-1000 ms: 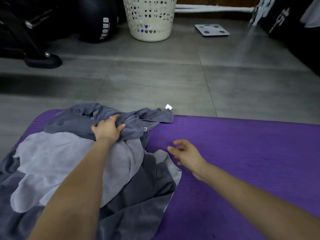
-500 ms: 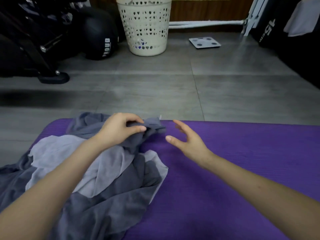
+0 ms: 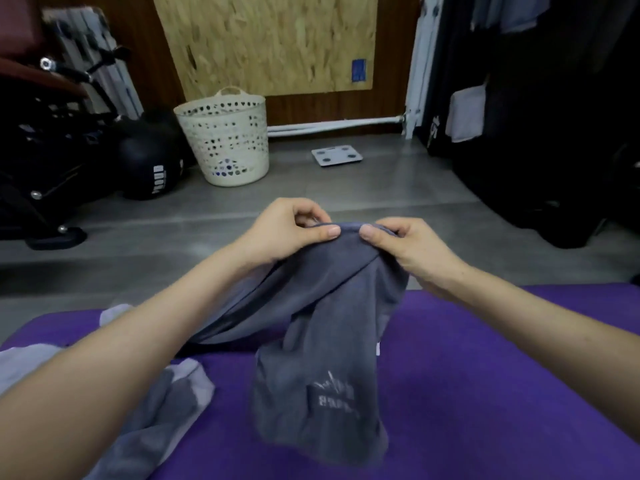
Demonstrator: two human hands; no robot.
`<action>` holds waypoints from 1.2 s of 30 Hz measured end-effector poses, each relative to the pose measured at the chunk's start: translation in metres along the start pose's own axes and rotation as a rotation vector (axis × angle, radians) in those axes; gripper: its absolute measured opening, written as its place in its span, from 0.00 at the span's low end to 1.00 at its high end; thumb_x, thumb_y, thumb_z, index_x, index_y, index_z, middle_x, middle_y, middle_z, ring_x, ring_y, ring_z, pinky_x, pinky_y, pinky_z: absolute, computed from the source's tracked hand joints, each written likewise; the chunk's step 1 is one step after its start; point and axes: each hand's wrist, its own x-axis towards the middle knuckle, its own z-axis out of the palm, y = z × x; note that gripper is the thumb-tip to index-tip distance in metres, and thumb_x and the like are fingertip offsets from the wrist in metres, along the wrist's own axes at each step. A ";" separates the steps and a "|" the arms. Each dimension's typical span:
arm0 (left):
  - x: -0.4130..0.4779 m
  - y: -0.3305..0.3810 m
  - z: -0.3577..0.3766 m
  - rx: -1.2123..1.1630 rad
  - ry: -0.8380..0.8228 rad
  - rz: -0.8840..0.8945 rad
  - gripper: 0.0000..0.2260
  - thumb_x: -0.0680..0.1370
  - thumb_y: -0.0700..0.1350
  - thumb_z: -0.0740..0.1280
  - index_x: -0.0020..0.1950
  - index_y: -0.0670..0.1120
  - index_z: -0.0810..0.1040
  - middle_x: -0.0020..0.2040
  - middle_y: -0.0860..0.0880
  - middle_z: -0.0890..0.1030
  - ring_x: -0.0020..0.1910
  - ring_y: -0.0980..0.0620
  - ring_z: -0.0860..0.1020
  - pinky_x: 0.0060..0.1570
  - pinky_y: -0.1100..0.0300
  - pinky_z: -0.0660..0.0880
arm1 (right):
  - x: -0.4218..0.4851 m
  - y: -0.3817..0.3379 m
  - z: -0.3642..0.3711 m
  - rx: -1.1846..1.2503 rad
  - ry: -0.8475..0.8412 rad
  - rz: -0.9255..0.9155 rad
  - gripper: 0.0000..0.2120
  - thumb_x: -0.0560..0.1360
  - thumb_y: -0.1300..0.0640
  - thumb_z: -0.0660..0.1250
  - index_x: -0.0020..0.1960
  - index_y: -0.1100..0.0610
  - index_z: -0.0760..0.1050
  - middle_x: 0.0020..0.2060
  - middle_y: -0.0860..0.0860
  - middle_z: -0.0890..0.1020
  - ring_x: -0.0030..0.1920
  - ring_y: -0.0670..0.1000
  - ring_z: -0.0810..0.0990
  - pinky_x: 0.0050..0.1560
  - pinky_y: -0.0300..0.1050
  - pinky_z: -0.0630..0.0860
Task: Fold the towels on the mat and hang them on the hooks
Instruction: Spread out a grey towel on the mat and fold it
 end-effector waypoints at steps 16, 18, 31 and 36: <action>-0.005 -0.060 0.204 0.345 -0.196 -0.244 0.01 0.73 0.42 0.70 0.43 0.46 0.81 0.41 0.50 0.81 0.40 0.55 0.77 0.49 0.61 0.74 | -0.098 0.206 -0.145 -1.041 0.161 0.370 0.17 0.73 0.44 0.66 0.60 0.48 0.76 0.58 0.50 0.79 0.60 0.54 0.75 0.61 0.48 0.66; -0.023 -0.081 0.194 0.453 -0.240 -0.275 0.02 0.73 0.43 0.70 0.43 0.46 0.81 0.42 0.50 0.82 0.42 0.53 0.78 0.50 0.57 0.75 | -0.103 0.228 -0.125 -1.035 0.062 0.293 0.16 0.73 0.43 0.66 0.58 0.48 0.77 0.56 0.50 0.81 0.58 0.53 0.77 0.58 0.47 0.67; -0.091 -0.149 0.110 0.928 -0.601 -0.257 0.10 0.75 0.51 0.66 0.54 0.49 0.80 0.53 0.50 0.80 0.55 0.49 0.76 0.55 0.61 0.68 | -0.100 0.298 -0.032 -1.215 -0.279 0.090 0.23 0.67 0.47 0.74 0.60 0.50 0.76 0.50 0.48 0.82 0.52 0.54 0.79 0.62 0.53 0.59; -0.131 -0.174 0.145 0.615 -0.381 -0.201 0.26 0.67 0.66 0.59 0.52 0.49 0.81 0.48 0.52 0.81 0.51 0.50 0.78 0.55 0.59 0.69 | -0.127 0.291 -0.037 -0.876 -0.007 -0.020 0.06 0.67 0.49 0.70 0.34 0.50 0.79 0.29 0.42 0.81 0.30 0.48 0.78 0.45 0.45 0.61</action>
